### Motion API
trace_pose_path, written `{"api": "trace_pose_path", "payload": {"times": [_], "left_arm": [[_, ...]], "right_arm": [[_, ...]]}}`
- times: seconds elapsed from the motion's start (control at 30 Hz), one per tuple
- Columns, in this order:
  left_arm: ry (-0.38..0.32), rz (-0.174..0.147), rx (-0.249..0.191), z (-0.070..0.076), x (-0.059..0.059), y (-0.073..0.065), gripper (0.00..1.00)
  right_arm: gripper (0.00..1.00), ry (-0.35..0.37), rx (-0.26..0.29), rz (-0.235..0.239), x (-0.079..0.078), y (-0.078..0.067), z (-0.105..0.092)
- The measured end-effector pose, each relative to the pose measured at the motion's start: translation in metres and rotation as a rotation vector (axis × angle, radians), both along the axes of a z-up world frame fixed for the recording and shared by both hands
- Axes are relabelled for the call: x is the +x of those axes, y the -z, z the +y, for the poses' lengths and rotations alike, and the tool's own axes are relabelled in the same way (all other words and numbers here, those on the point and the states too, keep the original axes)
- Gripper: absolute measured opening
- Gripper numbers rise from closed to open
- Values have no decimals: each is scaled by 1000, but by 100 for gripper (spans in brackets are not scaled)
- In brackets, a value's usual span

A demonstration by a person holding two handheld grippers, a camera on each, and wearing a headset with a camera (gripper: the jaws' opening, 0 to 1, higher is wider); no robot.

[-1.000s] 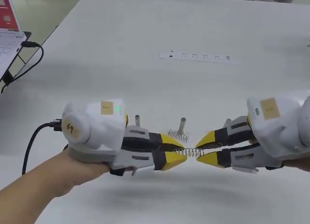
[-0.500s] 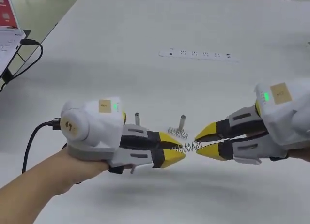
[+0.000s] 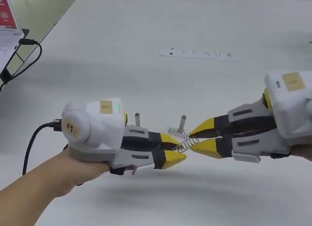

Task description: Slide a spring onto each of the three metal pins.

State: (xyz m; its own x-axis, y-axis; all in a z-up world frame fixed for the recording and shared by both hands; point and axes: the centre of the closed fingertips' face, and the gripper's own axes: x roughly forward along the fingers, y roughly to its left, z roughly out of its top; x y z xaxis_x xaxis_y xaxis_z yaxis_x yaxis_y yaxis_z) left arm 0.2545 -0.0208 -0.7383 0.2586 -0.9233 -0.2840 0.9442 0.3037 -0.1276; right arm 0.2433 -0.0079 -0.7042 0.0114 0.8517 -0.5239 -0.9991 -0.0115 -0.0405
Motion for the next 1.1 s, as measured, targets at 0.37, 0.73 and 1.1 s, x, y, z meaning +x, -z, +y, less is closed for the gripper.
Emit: {"api": "trace_pose_path", "payload": {"times": [0.37, 0.73, 1.1], "left_arm": [[11, -1, -18, -7, -5, -3, 2], [6, 1, -12, -4, -6, -4, 2], [5, 31, 2, -3, -8, 0, 2]], "right_arm": [[7, 28, 139, 51, -3, -17, 18], [7, 60, 190, 55, -2, -19, 21], [7, 76, 202, 64, -6, -15, 23]]}}
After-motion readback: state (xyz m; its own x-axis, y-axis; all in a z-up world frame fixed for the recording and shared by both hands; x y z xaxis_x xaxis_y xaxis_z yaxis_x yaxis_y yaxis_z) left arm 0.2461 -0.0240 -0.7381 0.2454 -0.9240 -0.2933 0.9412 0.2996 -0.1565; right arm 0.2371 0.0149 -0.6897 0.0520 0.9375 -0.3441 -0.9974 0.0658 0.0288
